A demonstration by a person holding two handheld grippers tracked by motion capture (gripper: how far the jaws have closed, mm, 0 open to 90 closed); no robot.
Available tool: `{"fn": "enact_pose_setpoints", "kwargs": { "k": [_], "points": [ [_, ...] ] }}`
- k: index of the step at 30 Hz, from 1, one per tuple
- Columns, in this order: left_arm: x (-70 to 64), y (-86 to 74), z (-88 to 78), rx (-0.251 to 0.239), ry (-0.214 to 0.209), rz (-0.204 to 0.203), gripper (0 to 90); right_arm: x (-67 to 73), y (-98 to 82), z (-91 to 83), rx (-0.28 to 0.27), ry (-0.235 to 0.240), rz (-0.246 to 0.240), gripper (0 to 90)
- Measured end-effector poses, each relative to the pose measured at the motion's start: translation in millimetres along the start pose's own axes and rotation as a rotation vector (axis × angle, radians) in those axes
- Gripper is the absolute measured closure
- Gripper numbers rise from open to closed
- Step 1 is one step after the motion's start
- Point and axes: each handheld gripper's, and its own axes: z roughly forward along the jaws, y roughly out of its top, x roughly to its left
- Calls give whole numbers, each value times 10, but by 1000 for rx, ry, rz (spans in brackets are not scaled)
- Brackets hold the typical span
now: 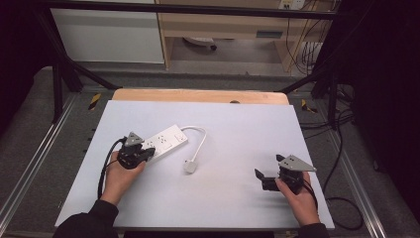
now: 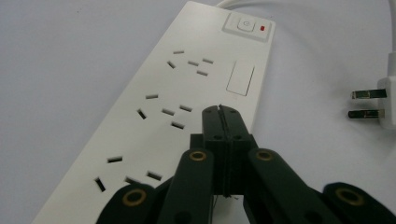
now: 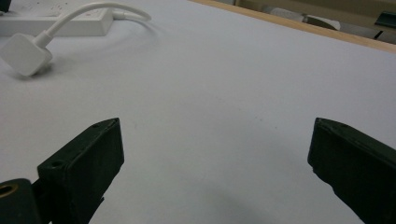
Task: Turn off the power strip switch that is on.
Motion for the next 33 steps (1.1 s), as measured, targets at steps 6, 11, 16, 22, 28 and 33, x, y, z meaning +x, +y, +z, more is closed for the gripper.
{"fn": "enact_pose_setpoints", "kwargs": {
  "k": [6,11,16,22,28,33],
  "points": [
    [-7,1,5,0,-1,-1,900,0,-1,3,1,1,-2,40],
    [-6,1,5,0,-1,-6,900,2,-2,5,3,0,-1,40],
    [-5,1,5,1,0,-4,900,0,-2,6,3,-1,-1,40],
    [1,1,4,2,-3,-7,900,-5,-4,2,0,1,0,40],
    [5,-5,11,1,-14,-21,900,5,-3,4,7,0,-3,40],
    [18,-24,12,6,-16,-31,900,2,-3,3,5,1,-4,40]
  ]
}}
